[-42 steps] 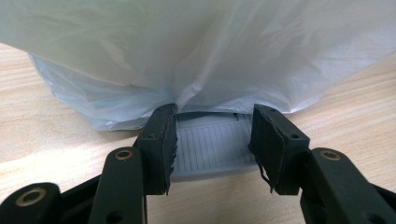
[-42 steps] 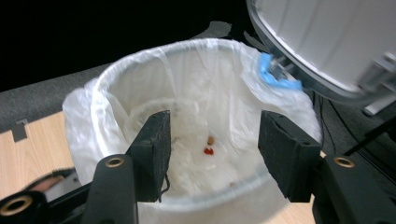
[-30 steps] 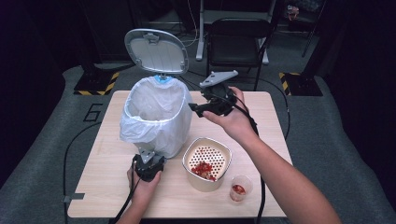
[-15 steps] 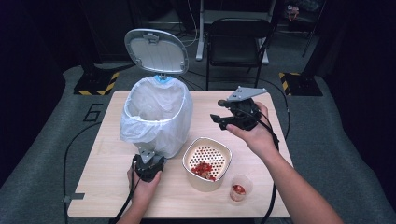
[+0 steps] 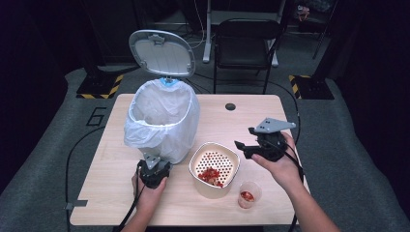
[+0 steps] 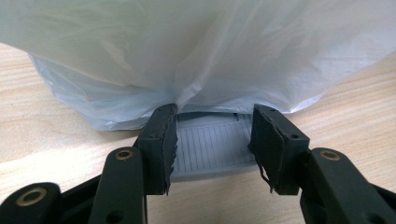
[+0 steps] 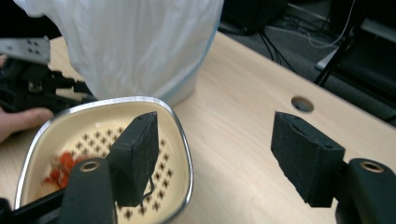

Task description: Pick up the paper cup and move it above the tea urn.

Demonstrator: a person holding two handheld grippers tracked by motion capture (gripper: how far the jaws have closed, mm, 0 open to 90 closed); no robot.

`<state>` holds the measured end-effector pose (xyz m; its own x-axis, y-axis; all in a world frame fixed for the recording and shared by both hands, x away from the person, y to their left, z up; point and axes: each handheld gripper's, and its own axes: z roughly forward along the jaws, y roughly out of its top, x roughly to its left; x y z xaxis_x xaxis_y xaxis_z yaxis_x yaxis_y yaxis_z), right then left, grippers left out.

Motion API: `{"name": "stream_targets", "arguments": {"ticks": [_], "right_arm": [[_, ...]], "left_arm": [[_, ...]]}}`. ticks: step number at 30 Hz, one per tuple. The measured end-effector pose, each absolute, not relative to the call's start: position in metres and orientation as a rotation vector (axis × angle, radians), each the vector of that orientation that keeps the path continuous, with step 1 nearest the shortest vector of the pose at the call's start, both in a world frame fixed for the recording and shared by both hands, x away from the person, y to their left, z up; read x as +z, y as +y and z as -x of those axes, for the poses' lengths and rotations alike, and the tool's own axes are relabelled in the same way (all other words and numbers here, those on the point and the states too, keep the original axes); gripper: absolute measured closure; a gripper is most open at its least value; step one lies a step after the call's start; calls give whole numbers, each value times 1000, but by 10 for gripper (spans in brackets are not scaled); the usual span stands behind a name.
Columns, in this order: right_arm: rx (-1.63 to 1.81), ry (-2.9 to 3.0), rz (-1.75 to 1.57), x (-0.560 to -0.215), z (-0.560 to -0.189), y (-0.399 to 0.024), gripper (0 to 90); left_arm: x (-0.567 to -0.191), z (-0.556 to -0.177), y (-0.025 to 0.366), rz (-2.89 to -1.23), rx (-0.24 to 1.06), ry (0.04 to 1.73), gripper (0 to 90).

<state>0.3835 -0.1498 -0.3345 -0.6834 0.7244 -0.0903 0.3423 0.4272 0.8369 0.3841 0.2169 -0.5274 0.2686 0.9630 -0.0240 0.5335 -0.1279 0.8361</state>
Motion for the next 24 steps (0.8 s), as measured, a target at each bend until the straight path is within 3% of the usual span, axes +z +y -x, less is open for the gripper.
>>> {"name": "stream_targets", "arguments": {"ticks": [12,24], "right_arm": [[1202,2263,-965,-390,-363,-185,287],[1253,2286,-974,-415,-335,-192,149]], "left_arm": [[-528,-384,216,-1771,702,1370,506],[-527,-384,216,-1774,702,1370,506]]}}
